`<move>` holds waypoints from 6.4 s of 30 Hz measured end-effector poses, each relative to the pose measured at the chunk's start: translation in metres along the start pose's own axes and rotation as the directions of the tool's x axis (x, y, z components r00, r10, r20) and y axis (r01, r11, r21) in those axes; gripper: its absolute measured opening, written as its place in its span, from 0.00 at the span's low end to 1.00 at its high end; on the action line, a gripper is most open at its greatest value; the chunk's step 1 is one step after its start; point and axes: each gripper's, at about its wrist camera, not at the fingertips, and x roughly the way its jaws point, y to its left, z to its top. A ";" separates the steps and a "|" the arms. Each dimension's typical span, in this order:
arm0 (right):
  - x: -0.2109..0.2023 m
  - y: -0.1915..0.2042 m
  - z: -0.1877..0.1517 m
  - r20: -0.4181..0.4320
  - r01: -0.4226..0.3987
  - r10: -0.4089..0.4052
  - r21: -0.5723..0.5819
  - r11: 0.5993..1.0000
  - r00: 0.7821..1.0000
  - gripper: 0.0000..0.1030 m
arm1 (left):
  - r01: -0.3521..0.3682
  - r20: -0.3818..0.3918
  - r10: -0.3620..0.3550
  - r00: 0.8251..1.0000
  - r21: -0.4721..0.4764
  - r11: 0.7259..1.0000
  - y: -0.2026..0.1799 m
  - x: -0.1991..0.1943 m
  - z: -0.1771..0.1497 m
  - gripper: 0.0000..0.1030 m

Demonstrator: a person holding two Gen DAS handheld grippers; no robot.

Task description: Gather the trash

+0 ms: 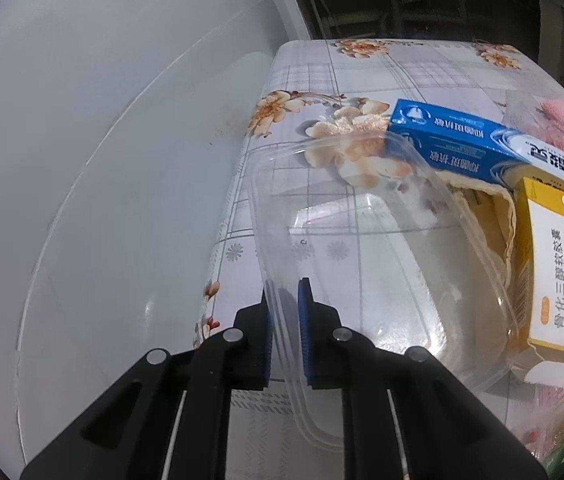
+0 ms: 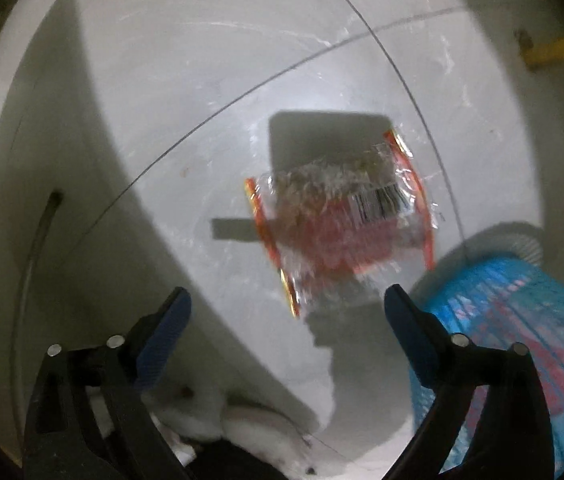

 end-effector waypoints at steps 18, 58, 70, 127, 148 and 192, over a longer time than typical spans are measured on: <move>0.093 -0.028 -0.016 0.035 0.096 -0.097 0.028 0.995 0.995 0.94 | -0.019 -0.020 0.019 1.000 0.002 1.000 -0.004 0.004 0.000 0.13; -0.065 -0.005 -0.177 0.472 -0.067 0.129 -0.146 0.987 0.872 0.04 | 0.078 0.156 -0.067 0.985 -0.065 0.995 0.017 -0.057 -0.016 0.03; -0.196 -0.022 -0.295 0.640 -0.021 0.180 -0.247 0.969 0.747 0.04 | 0.131 0.392 -0.069 0.917 -0.134 0.982 0.042 -0.140 -0.037 0.03; -0.124 -0.263 -0.341 0.651 -0.569 0.342 0.171 0.804 0.678 0.53 | 0.606 -0.333 -0.525 0.783 0.600 0.522 -0.627 -0.195 -0.045 0.68; -0.238 -0.176 -0.467 0.764 -0.408 0.324 -0.087 0.909 0.558 0.76 | 0.694 0.160 -0.788 0.594 0.393 0.603 -0.195 -0.260 -0.025 0.94; -0.241 0.294 -0.500 0.216 -0.260 0.569 -0.724 0.639 0.794 0.80 | 0.619 0.336 -0.571 0.749 -0.047 0.784 0.008 -0.128 -0.111 0.94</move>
